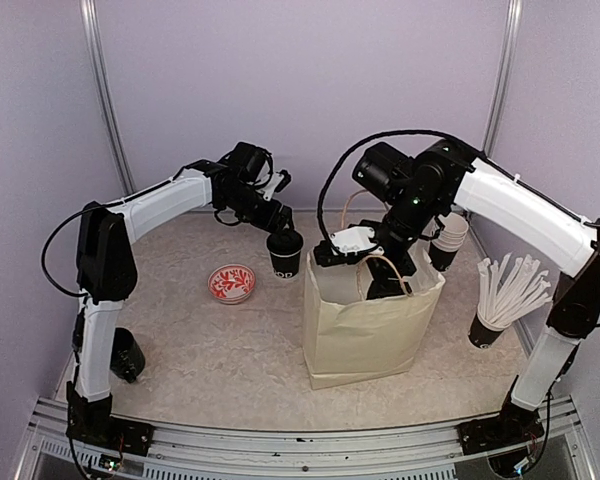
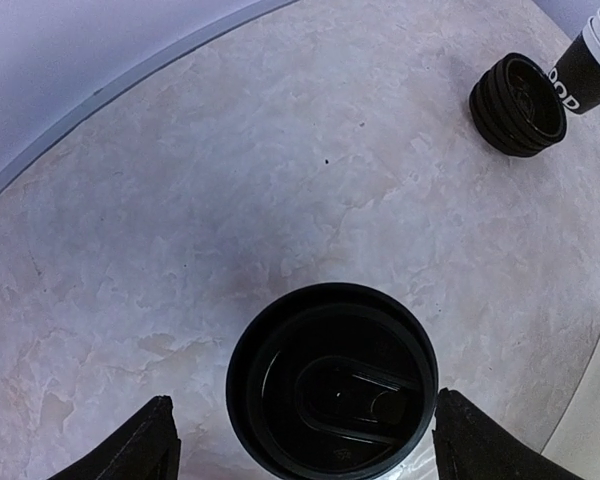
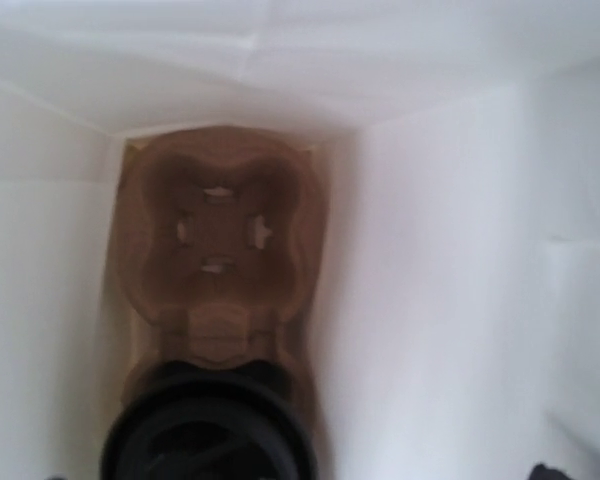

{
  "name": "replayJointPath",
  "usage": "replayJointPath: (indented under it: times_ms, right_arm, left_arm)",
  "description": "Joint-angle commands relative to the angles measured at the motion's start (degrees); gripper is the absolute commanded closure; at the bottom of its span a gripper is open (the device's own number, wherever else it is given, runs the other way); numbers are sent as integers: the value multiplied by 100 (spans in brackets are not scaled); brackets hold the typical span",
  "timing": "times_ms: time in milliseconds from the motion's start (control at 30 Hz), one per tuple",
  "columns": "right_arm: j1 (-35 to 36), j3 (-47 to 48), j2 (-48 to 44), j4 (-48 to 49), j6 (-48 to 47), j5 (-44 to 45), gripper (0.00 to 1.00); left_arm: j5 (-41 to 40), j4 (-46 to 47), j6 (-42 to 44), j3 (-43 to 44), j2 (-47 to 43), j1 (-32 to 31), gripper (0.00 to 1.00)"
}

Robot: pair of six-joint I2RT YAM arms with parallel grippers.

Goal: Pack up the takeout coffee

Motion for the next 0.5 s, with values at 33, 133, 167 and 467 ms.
replayJointPath:
  times_ms: [33,133,167,467]
  right_arm:
    - [-43,415,-210,-78,-162,387,1]
    - [-48,680,-210,-70,-213,556,1]
    - [-48,794,-227,-70,-214,585,1]
    - [-52,2233,-291,-27,-248,762,1]
  left_arm:
    - [245,-85,122,227,179,-27,14]
    - [242,-36,262,213,235,-127,13]
    - [210,-30,309,207,254,-159,13]
    - [-194,-66,422,147,369,-273,13]
